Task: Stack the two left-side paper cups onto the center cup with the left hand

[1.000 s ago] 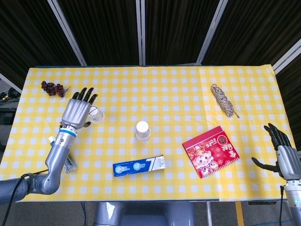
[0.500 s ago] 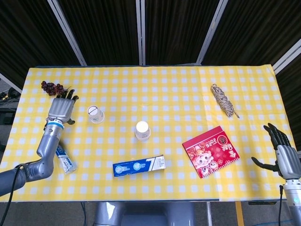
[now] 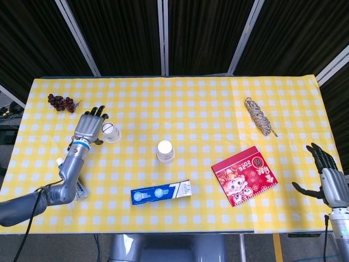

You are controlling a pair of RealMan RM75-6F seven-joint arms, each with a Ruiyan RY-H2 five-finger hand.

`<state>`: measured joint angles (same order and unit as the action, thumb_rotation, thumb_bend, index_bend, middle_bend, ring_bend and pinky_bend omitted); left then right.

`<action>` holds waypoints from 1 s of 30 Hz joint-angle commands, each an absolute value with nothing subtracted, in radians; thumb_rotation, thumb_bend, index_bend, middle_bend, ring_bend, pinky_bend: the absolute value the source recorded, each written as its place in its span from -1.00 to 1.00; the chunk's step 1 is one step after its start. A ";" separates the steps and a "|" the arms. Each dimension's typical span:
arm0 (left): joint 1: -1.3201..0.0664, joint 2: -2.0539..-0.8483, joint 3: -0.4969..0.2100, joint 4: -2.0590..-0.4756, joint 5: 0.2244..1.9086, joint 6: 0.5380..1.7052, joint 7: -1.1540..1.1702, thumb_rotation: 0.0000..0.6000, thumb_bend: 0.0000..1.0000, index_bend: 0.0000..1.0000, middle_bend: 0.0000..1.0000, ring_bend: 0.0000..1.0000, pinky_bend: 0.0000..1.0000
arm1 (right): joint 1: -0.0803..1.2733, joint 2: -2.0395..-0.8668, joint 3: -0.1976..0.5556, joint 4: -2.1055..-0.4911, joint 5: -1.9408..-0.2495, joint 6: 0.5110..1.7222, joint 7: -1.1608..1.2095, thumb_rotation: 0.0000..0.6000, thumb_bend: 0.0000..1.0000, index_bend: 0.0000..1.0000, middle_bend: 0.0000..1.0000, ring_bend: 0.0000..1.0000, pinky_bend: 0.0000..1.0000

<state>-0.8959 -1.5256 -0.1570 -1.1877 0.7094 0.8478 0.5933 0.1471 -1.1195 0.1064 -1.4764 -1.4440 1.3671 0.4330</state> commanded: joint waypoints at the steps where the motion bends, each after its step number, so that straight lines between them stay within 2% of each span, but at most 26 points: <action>1: -0.900 -1.538 -0.159 -1.176 0.713 0.848 0.591 1.00 -0.64 -0.40 -0.95 -0.82 -0.52 | 0.147 -1.119 0.106 -1.476 -1.445 1.367 0.434 1.00 -0.85 -1.00 -1.00 -1.00 -1.00; 7: -0.902 -1.560 -0.159 -1.154 0.718 0.848 0.591 1.00 -0.60 -0.37 -0.92 -0.79 -0.49 | 0.146 -1.119 0.105 -1.478 -1.449 1.370 0.433 1.00 -0.84 -1.00 -1.00 -1.00 -1.00; 10: -0.902 -1.568 -0.159 -1.143 0.723 0.852 0.592 1.00 -0.48 -0.32 -0.84 -0.71 -0.40 | 0.145 -1.118 0.104 -1.480 -1.450 1.371 0.434 1.00 -0.84 -1.00 -1.00 -1.00 -1.00; 13: -0.899 -1.574 -0.163 -1.137 0.734 0.864 0.583 1.00 -0.34 -0.17 -0.70 -0.59 -0.31 | 0.144 -1.117 0.103 -1.481 -1.453 1.374 0.434 1.00 -0.84 -1.00 -1.00 -1.00 -1.00; 19: -0.882 -1.565 -0.175 -1.151 0.791 0.894 0.530 1.00 -0.33 -0.10 -0.65 -0.54 -0.29 | 0.141 -1.112 0.103 -1.481 -1.453 1.377 0.445 1.00 -0.84 -1.00 -1.00 -1.00 -1.00; 27: -0.875 -1.484 -0.220 -1.290 0.867 0.956 0.484 1.00 -0.33 -0.08 -0.64 -0.54 -0.29 | 0.138 -1.107 0.103 -1.489 -1.458 1.385 0.446 1.00 -0.84 -1.00 -1.00 -1.00 -1.00; 30: -0.880 -1.443 -0.243 -1.393 0.921 1.000 0.479 1.00 -0.33 -0.07 -0.64 -0.54 -0.29 | 0.137 -1.106 0.103 -1.491 -1.459 1.388 0.446 1.00 -0.84 -1.00 -1.00 -1.00 -1.00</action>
